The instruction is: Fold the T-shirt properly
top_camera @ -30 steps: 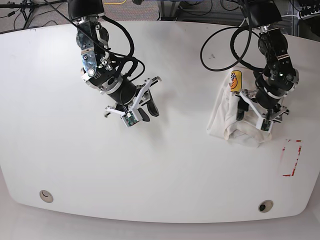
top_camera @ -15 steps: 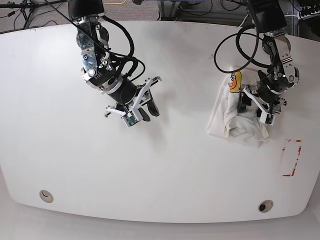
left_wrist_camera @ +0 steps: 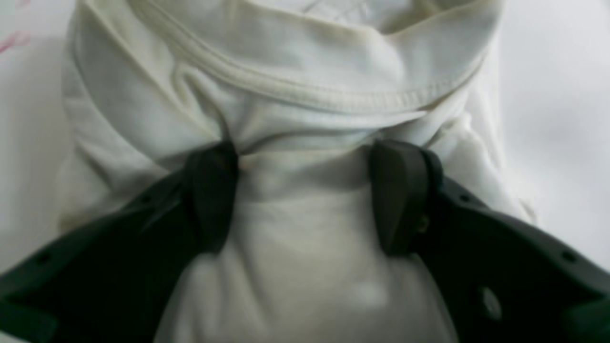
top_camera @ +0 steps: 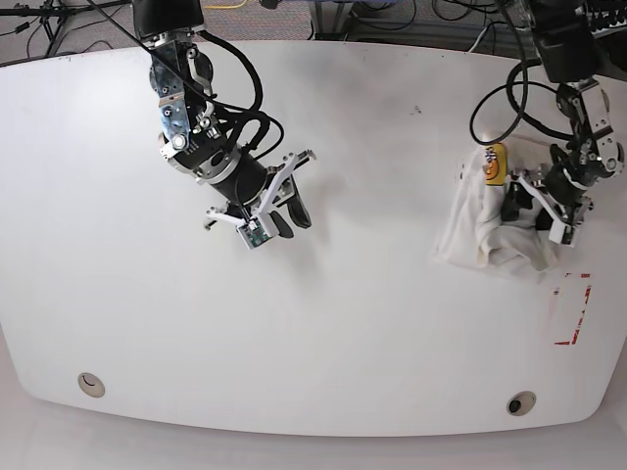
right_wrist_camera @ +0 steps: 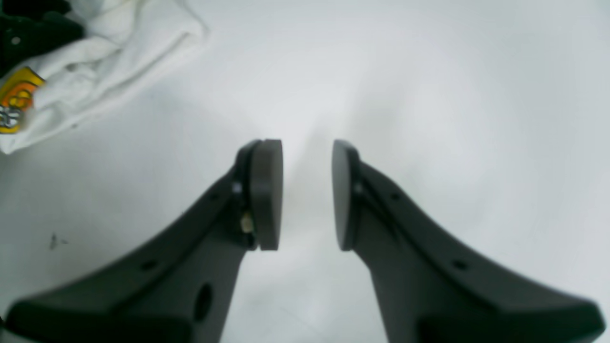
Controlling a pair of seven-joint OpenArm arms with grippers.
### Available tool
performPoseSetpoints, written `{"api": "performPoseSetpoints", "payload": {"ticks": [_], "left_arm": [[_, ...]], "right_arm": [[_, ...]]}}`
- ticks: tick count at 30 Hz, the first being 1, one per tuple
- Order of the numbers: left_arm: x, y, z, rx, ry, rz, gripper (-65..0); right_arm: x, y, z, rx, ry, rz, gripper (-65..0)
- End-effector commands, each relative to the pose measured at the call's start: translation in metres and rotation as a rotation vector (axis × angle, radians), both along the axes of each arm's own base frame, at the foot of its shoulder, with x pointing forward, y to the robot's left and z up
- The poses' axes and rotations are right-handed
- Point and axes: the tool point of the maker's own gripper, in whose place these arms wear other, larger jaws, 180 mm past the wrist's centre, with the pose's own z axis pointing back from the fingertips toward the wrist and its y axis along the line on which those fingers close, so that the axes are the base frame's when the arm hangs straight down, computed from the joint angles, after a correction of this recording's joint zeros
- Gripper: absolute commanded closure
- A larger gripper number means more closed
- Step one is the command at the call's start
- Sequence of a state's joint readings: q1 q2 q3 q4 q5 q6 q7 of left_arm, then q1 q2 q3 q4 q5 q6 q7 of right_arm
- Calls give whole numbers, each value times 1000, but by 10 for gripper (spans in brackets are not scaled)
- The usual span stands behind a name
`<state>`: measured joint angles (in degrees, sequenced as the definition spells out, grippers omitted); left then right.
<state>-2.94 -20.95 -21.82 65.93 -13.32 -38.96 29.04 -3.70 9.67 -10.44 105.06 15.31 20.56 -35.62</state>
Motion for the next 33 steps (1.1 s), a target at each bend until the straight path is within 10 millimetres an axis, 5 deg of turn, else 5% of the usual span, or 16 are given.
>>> {"api": "performPoseSetpoints", "payload": {"ticks": [1,9,17,21,26,33], "left_arm": [[-47,49,-27,181,246,1,-403],[-77,131,4,274,257,133,-403],[-83,162,26,342,257,153,-403],[-79,161,30,346,243,150,-403],[-42,152,65,382,133,127,-403],[-4,92,111,433,-54,39,-401]], "right_arm": [[7,3,21,37,-65,3,-165],[1,4,21,41,-62,4,-165],[-8,5,11,39,-32,7,-165],[-12,4,8,35,-24,6,-165],[-16,3,3,32,-10,3,-165],[-24,-14,3,-50,-88,-10,-165]]}}
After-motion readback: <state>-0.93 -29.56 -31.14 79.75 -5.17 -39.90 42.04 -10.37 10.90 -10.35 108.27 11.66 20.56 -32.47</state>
